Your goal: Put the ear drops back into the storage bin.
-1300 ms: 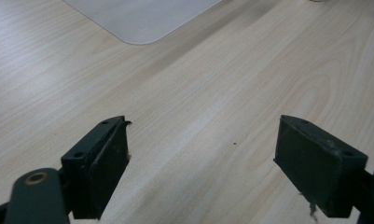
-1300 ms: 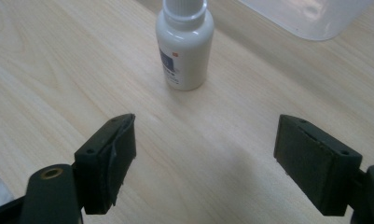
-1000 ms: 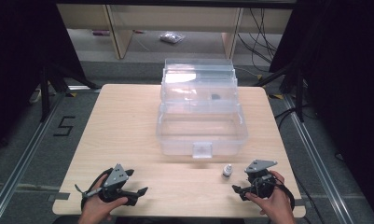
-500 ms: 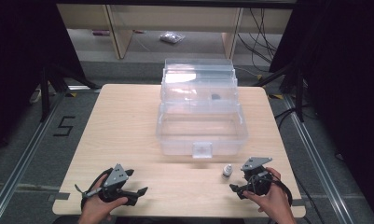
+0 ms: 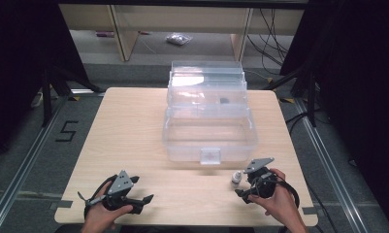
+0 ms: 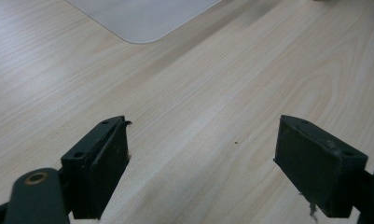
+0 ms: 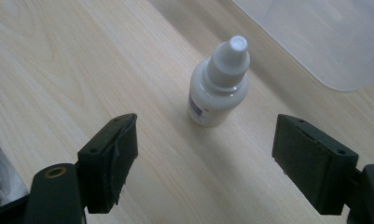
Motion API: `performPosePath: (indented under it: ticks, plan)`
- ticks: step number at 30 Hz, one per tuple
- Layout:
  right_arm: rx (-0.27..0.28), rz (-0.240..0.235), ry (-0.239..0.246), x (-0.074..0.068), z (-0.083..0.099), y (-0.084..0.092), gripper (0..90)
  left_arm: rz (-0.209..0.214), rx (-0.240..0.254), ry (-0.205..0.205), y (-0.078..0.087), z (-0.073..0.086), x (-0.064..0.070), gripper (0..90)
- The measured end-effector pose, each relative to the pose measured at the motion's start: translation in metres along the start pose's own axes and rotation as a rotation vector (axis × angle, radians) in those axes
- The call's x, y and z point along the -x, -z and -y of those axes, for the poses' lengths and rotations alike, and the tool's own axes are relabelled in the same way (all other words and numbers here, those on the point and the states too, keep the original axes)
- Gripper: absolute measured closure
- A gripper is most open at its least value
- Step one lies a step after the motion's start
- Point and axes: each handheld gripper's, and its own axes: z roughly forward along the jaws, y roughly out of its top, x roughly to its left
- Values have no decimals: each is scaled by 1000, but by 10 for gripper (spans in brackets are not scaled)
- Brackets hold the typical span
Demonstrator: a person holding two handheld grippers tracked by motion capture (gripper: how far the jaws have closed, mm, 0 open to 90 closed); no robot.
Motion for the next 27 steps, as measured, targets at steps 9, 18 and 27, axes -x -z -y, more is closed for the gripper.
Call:
performPosePath:
  ticks: [9, 18, 27]
  plan:
    - [-62, 1, 51, 0, -16, -10, 266, 2, -3, 0, 0, 0, 0, 168]
    - [-113, -14, 87, 4, -30, -20, 318, 4, -5, -2, 0, 0, 0, 168]
    - [-160, -32, 117, 5, -36, -25, 399, 12, -26, -22, 1, 0, -1, 168]
